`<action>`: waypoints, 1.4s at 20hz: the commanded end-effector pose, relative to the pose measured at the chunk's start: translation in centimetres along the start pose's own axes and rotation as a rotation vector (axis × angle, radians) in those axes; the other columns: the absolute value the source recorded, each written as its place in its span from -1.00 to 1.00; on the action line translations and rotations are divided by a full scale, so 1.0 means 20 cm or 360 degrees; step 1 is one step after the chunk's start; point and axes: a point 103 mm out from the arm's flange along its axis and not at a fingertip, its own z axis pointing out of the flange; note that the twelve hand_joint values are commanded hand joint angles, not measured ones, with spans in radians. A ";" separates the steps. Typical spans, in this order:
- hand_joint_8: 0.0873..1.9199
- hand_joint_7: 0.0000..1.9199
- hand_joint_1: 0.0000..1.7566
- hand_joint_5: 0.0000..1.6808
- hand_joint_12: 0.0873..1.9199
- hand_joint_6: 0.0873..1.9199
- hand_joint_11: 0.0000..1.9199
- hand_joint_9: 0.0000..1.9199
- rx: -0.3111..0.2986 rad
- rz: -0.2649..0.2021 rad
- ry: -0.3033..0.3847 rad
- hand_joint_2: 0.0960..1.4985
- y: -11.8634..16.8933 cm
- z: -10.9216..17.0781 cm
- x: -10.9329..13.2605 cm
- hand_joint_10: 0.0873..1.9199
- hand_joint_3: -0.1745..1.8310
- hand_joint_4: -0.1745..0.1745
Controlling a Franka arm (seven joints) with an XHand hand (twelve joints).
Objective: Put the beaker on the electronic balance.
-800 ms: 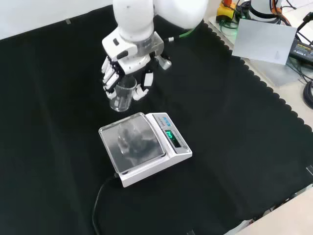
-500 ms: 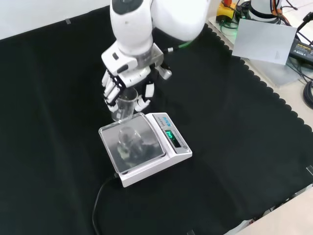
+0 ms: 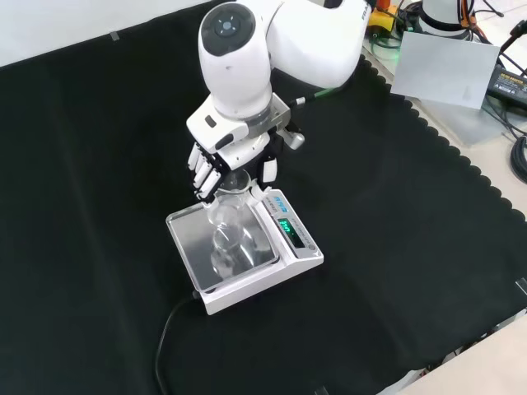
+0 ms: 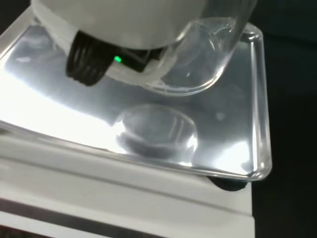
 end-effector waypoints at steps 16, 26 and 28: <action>-0.24 -0.10 0.38 -0.24 0.19 0.11 -0.08 0.12 0.0065 -0.0036 -0.0019 -0.49 0.01 0.09 0.05 -0.45 -0.02 -0.01; -0.20 -0.25 0.34 -0.52 0.28 -0.02 -0.27 -0.07 0.0075 -0.0057 -0.0060 -0.52 0.01 0.12 0.06 -0.32 -0.06 -0.05; -0.18 -0.31 0.32 -0.62 0.32 -0.15 -0.35 -0.14 0.0069 -0.0057 -0.0067 -0.53 0.01 0.12 0.06 -0.28 -0.07 -0.07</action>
